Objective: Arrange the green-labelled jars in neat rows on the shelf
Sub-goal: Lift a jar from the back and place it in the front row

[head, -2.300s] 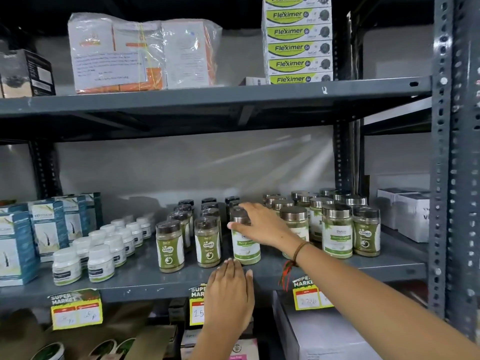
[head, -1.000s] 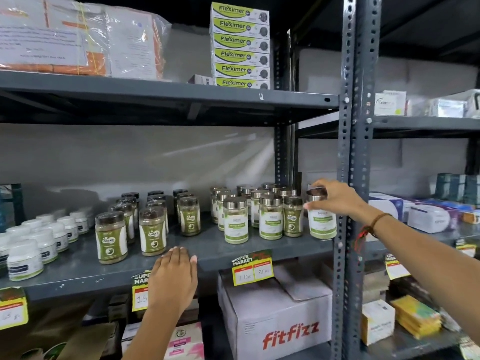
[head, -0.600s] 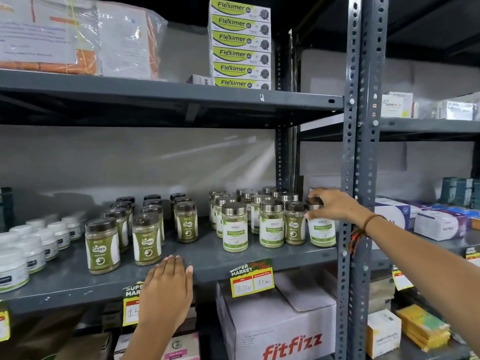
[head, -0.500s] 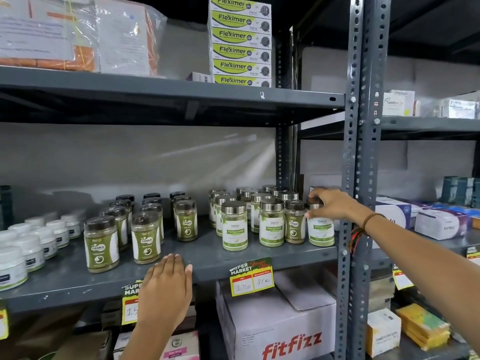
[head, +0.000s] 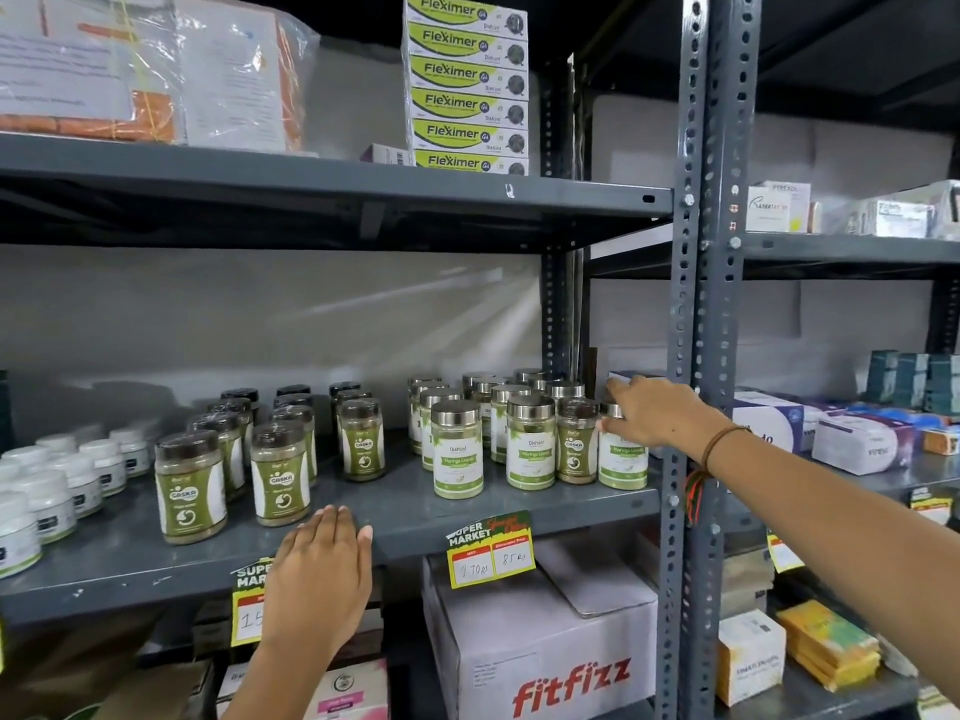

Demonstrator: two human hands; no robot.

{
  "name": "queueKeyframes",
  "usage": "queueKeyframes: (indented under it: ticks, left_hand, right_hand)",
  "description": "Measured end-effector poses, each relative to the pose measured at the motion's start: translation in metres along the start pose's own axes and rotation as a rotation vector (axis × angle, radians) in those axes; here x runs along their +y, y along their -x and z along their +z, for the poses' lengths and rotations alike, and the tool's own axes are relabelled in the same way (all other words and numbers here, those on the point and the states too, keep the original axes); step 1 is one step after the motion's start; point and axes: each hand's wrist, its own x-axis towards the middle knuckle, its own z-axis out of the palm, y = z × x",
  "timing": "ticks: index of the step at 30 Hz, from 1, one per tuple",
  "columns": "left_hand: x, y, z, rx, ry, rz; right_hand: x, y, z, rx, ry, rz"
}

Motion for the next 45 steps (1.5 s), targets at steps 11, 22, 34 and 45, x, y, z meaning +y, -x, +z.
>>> queueKeyframes:
  ticks: [11, 22, 34, 45]
  left_hand:
    - [0.000, -0.001, 0.001, -0.027, -0.014, -0.019]
    - [0.000, 0.000, 0.001, -0.027, -0.018, -0.024]
    - [-0.001, -0.001, 0.003, -0.001, -0.018, -0.011]
    - [-0.001, -0.001, 0.003, 0.025, -0.011, 0.008]
  right_hand:
    - [-0.008, -0.035, -0.011, -0.097, -0.244, -0.204]
    - [-0.010, -0.045, -0.006, -0.197, -0.448, -0.131]
    - [-0.009, -0.037, -0.058, 0.084, -0.563, -0.122]
    - [-0.069, -0.027, -0.118, 0.238, -0.911, -0.276]
